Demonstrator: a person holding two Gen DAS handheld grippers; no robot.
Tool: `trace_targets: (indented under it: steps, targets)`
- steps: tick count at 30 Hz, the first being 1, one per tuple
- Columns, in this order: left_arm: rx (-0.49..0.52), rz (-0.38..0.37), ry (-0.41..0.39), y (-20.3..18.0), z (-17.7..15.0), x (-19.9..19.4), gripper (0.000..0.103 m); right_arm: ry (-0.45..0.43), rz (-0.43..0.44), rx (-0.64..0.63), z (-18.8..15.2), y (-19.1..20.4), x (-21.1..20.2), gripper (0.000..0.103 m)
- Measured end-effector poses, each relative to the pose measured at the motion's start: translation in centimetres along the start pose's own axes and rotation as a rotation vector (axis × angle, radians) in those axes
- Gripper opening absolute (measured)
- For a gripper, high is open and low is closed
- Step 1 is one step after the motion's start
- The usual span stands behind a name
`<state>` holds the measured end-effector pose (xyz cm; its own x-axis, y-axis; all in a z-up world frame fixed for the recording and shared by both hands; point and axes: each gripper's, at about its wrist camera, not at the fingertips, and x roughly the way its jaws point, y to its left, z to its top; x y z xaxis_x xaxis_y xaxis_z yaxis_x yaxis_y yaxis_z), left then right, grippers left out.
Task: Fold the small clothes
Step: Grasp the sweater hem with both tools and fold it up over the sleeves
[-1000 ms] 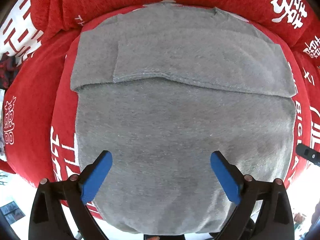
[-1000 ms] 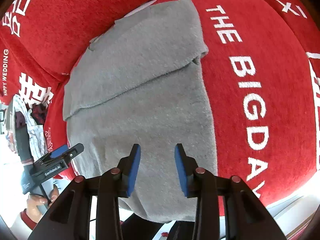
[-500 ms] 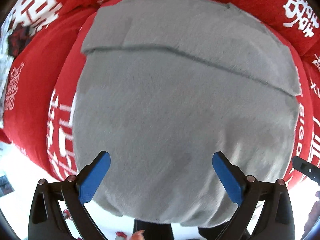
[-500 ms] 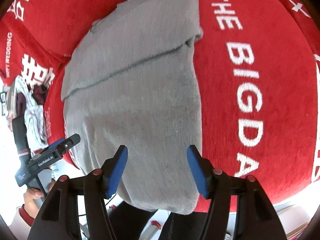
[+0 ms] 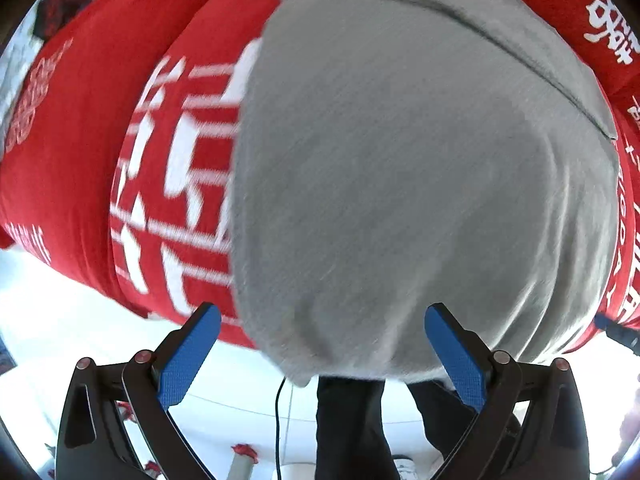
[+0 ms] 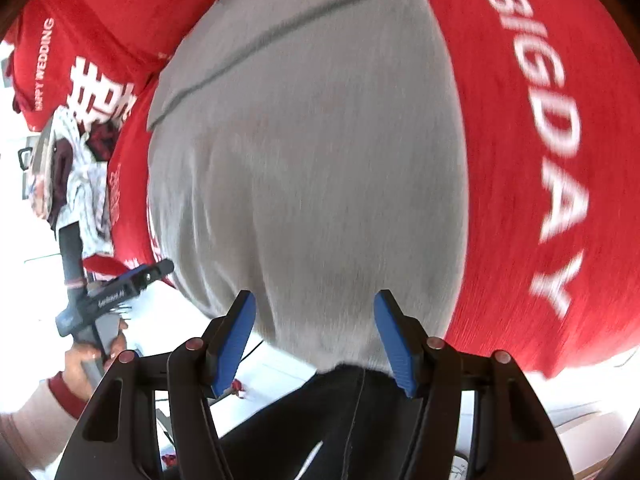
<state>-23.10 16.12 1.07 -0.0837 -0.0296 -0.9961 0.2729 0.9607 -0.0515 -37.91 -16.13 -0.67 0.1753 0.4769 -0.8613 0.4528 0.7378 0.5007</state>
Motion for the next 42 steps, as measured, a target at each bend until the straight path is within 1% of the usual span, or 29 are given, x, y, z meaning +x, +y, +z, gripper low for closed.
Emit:
trace_targets:
  steps: [2, 4, 6, 7, 10, 12, 15, 17, 18, 19, 21, 22, 23, 24, 25, 26, 28, 30, 31, 34, 36, 37, 40, 42]
  targets:
    - [-0.018, -0.034, -0.004, 1.4, -1.1, 0.3, 0.102, 0.032, -0.005, 0.005, -1.9, -0.4, 1.2, 0.065]
    - [-0.023, -0.07, 0.005, 2.4, -2.1, 1.0, 0.102, 0.06, -0.046, 0.012, -3.7, -1.0, 2.5, 0.065]
    - [-0.006, -0.099, 0.021, 3.0, -3.1, 2.1, 0.102, 0.071, -0.071, 0.031, -4.9, -1.9, 3.3, 0.065]
    - [0.003, -0.105, 0.031, 2.6, -2.9, 2.8, 0.102, 0.074, -0.098, 0.047, -5.7, -2.6, 4.0, 0.065]
    - [0.035, -0.113, 0.067, 1.5, -4.2, 4.4, 0.102, 0.067, -0.146, 0.08, -6.6, -4.2, 5.1, 0.065]
    - [0.034, -0.139, 0.08, 1.3, -4.6, 5.2, 0.102, 0.044, -0.141, 0.099, -6.8, -4.9, 5.4, 0.065]
    - [0.024, -0.177, 0.082, 0.4, -4.9, 5.6, 0.102, -0.02, -0.115, 0.098, -6.3, -5.3, 5.3, 0.065]
    - [0.024, -0.192, 0.086, 0.6, -4.7, 5.9, 0.101, -0.024, -0.085, 0.106, -5.9, -5.8, 5.3, 0.067]
    - [0.026, -0.198, 0.087, 0.7, -4.7, 6.1, 0.097, -0.021, -0.068, 0.112, -5.8, -5.9, 5.4, 0.067]
    - [0.027, -0.205, 0.089, 0.6, -4.7, 6.0, 0.087, -0.02, -0.044, 0.115, -6.0, -5.9, 5.6, 0.065]
    - [0.021, -0.235, 0.096, 0.3, -4.9, 5.9, 0.072, -0.015, -0.022, 0.126, -6.2, -5.8, 5.7, 0.046]
    - [0.025, -0.253, 0.093, 0.2, -5.7, 5.5, 0.055, -0.016, -0.022, 0.139, -6.5, -5.8, 5.8, 0.023]
    - [0.04, -0.265, 0.087, 0.0, -6.0, 5.2, 0.035, -0.024, -0.001, 0.168, -6.7, -6.0, 5.6, 0.006]
    - [0.059, -0.278, 0.081, -0.1, -6.4, 4.9, 0.021, -0.037, 0.025, 0.191, -7.0, -6.1, 5.2, 0.006]
    - [0.076, -0.299, 0.079, -0.3, -6.7, 4.6, 0.01, -0.06, 0.061, 0.208, -7.4, -6.0, 4.6, 0.005]
    - [0.08, -0.31, 0.074, -0.4, -6.9, 4.3, 0.01, -0.068, 0.082, 0.21, -7.5, -5.9, 4.3, 0.005]
    - [0.087, -0.343, 0.055, -0.4, -7.1, 3.1, 0.01, -0.096, 0.151, 0.224, -8.0, -5.2, 3.2, 0.005]
    - [0.099, -0.375, 0.019, -0.4, -6.9, 1.1, 0.01, -0.12, 0.199, 0.237, -8.2, -4.8, 2.2, 0.005]
    - [0.106, -0.392, 0.001, 0.5, -5.5, -0.7, 0.01, -0.145, 0.233, 0.249, -8.2, -4.4, 1.4, 0.005]
    - [0.106, -0.442, -0.061, 0.6, -3.5, -4.2, 0.01, -0.211, 0.307, 0.261, -7.8, -3.6, -0.6, 0.005]
    - [0.101, -0.471, -0.107, 0.8, -1.8, -5.6, 0.01, -0.256, 0.356, 0.26, -6.8, -3.0, -1.8, 0.005]
    - [0.099, -0.479, -0.129, 0.7, -0.9, -6.3, 0.01, -0.281, 0.38, 0.258, -6.0, -1.4, -1.5, 0.005]
    - [0.086, -0.493, -0.194, 0.3, 2.7, -7.5, 0.01, -0.356, 0.441, 0.244, -2.4, -0.6, -3.5, 0.005]
    - [0.079, -0.485, -0.23, -0.1, 5.5, -7.7, 0.01, -0.389, 0.456, 0.245, -0.1, -0.5, -4.4, 0.005]
